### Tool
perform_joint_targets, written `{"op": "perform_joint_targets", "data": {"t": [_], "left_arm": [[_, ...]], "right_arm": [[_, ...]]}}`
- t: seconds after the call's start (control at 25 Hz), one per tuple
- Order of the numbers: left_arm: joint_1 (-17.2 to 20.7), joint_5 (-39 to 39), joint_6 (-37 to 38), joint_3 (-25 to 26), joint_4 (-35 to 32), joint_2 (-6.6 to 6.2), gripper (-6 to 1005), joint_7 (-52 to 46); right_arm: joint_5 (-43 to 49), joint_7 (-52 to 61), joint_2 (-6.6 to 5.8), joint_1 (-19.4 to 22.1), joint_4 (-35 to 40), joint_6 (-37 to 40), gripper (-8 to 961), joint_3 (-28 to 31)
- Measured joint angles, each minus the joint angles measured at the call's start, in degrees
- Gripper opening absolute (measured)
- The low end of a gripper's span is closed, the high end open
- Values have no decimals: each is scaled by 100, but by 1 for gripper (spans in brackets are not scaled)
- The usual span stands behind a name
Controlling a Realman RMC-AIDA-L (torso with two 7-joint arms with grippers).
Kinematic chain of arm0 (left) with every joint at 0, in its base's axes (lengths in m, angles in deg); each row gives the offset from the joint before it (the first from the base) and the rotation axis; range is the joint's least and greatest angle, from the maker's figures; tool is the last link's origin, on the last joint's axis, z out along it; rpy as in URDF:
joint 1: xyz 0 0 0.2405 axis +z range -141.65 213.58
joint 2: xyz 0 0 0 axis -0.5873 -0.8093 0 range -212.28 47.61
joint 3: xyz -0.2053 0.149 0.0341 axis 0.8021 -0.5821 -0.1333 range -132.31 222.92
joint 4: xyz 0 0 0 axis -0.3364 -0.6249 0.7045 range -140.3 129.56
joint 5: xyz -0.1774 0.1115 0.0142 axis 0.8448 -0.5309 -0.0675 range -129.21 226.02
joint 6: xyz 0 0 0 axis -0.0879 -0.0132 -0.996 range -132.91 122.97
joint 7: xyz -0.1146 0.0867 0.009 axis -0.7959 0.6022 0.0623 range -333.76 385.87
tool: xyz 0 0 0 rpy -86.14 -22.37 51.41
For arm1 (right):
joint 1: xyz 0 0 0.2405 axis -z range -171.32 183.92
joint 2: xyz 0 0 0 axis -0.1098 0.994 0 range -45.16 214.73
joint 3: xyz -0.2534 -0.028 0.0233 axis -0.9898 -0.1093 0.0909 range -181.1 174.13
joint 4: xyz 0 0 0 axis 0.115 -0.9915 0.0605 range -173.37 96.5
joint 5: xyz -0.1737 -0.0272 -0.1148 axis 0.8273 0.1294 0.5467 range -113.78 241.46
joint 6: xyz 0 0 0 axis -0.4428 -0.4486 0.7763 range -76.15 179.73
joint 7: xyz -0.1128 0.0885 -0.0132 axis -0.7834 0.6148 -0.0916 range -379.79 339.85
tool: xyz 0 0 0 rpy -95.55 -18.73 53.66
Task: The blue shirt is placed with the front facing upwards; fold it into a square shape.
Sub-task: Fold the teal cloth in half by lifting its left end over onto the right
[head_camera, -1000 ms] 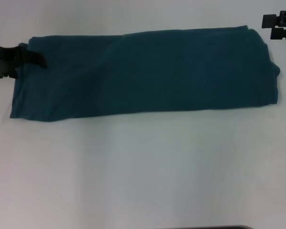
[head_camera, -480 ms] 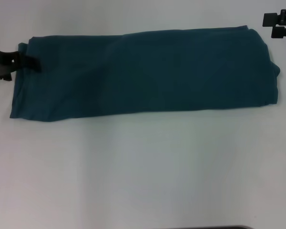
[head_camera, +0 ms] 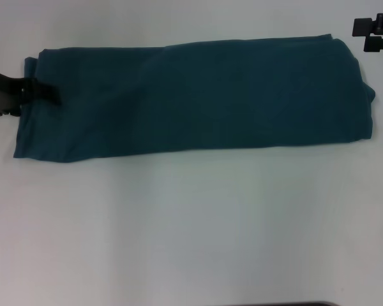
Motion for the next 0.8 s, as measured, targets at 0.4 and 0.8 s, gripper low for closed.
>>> {"op": "perform_joint_targets", "data": {"t": [0.4, 0.8], "left_arm": [[-117, 94, 348, 22, 38, 82, 907, 42], [-191, 525, 681, 12, 61, 62, 908, 125]], "right_arm": [[-5, 0, 0, 28, 0, 20, 892, 18], [-6, -9, -3, 40, 0, 19, 891, 18]]}}
